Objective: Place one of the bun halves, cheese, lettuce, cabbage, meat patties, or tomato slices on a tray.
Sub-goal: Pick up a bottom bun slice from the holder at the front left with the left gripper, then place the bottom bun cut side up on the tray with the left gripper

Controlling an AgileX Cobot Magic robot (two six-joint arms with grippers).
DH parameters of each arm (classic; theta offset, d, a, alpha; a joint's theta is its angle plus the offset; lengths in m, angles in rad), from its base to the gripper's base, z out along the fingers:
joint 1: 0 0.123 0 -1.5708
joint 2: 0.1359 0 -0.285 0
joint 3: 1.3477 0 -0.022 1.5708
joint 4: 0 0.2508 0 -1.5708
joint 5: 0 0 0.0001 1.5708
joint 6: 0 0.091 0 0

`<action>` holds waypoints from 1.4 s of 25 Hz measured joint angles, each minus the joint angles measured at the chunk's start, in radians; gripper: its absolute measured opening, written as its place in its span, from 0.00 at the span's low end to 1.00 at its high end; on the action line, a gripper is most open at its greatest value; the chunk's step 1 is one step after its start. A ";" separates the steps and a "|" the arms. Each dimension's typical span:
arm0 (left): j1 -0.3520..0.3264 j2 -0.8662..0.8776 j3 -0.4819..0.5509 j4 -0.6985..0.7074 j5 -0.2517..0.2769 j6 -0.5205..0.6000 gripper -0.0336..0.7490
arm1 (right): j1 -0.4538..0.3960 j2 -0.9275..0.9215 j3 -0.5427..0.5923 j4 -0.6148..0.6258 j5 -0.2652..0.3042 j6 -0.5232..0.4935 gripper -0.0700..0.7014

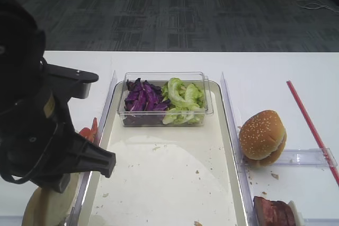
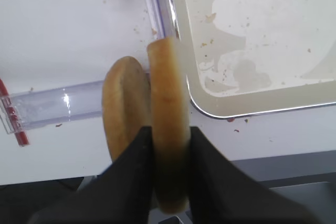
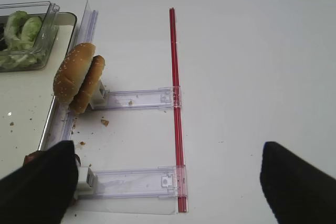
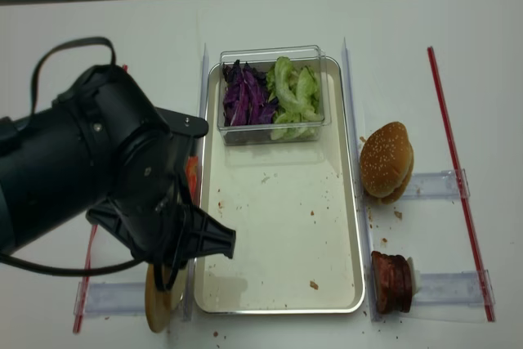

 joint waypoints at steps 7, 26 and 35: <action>0.007 -0.093 0.000 0.027 -0.046 -0.026 0.22 | 0.000 0.000 0.000 0.000 0.000 0.000 0.99; 0.230 -0.132 0.125 -0.509 -0.323 0.446 0.22 | 0.000 0.000 0.000 0.000 0.000 0.006 0.99; 0.330 -0.132 0.265 -1.026 -0.433 0.891 0.22 | 0.000 0.000 0.000 0.000 0.000 0.004 0.99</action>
